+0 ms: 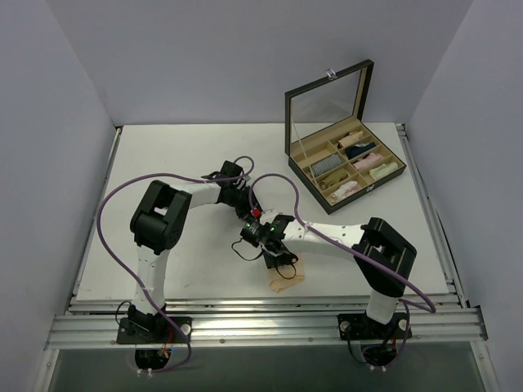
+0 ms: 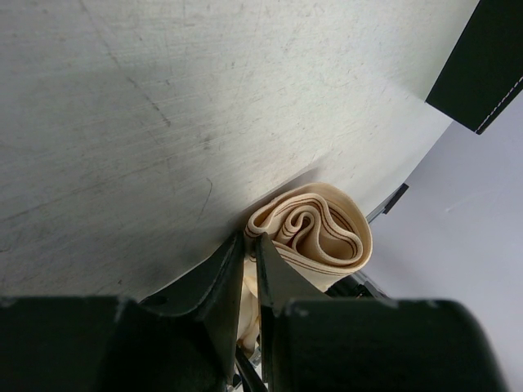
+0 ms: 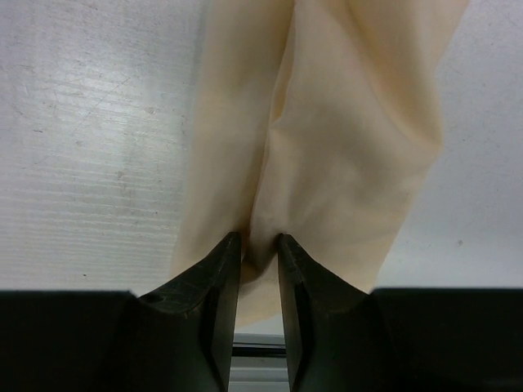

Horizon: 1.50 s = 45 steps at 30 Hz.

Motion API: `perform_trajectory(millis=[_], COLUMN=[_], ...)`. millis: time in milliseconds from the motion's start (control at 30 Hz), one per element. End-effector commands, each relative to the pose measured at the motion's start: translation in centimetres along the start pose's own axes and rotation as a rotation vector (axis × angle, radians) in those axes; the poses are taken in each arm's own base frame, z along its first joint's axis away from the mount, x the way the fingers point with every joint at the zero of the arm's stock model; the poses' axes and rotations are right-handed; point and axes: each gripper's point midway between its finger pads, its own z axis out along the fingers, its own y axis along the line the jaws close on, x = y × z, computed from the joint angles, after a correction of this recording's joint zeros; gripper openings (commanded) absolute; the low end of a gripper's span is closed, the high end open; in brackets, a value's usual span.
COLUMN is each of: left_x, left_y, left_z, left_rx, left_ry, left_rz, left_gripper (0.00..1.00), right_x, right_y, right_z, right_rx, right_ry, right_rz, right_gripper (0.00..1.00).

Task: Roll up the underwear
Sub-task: Fold the underwear

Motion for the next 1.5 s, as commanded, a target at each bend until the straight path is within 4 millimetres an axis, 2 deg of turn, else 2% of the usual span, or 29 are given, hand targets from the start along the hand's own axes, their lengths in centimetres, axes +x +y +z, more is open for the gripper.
perform_trajectory(millis=[0,167,233,267,300,333,400,533,667,933,1133,1300,1467], left_x=[1.0,1.0,1.0,1.0,1.0,1.0,1.0,1.1,1.1,1.2,1.2,1.1,1.0], left_y=[8.5,8.3,8.3,8.3,8.3,8.3,8.5,9.0,9.3,9.9,10.7,11.0,10.8], left_z=[2.3,2.2,2.1,2.2,2.2,2.2,2.3,2.4,2.6,2.7,3.1,3.2,3.1], left_rx=[-0.266,-0.264,-0.265,-0.264,-0.265,-0.265,-0.271,-0.287,-0.293,-0.316,-0.337,-0.346,-0.341], left_ry=[-0.006,-0.008,-0.007,-0.008,-0.007,-0.007,-0.005,0.001,0.003,0.007,0.015,0.015,0.006], left_rz=[-0.069,-0.066,-0.067,-0.066,-0.068,-0.068,-0.070,-0.074,-0.080,-0.082,-0.086,-0.085,-0.080], left_gripper=[0.21,0.21,0.21,0.21,0.21,0.21,0.21,0.21,0.20,0.21,0.20,0.20,0.20], right_x=[0.0,0.4,0.7,0.8,0.9,0.9,0.9,-0.4,-0.4,1.3,2.3,2.5,2.5], right_y=[-0.6,-0.7,-1.0,-1.1,-1.2,-1.2,-1.3,-0.8,-0.1,2.8,3.6,4.6,6.6], right_z=[-0.5,0.0,0.3,0.4,0.5,0.4,0.1,-2.0,-2.8,-2.7,-2.5,-2.6,-1.8], right_rx=[0.027,0.041,0.056,0.064,0.069,0.067,0.076,0.057,0.029,-0.076,-0.112,-0.157,-0.223], right_ry=[-0.024,-0.008,0.004,0.005,0.008,0.008,0.010,-0.021,-0.007,0.007,0.044,0.056,0.080], right_rz=[0.010,-0.002,-0.008,-0.014,-0.018,-0.018,-0.028,-0.040,-0.062,-0.089,-0.103,-0.093,-0.082], right_gripper=[0.22,0.23,0.19,0.16,0.05,0.00,0.00,0.00,0.00,0.00,0.00,0.00,0.00])
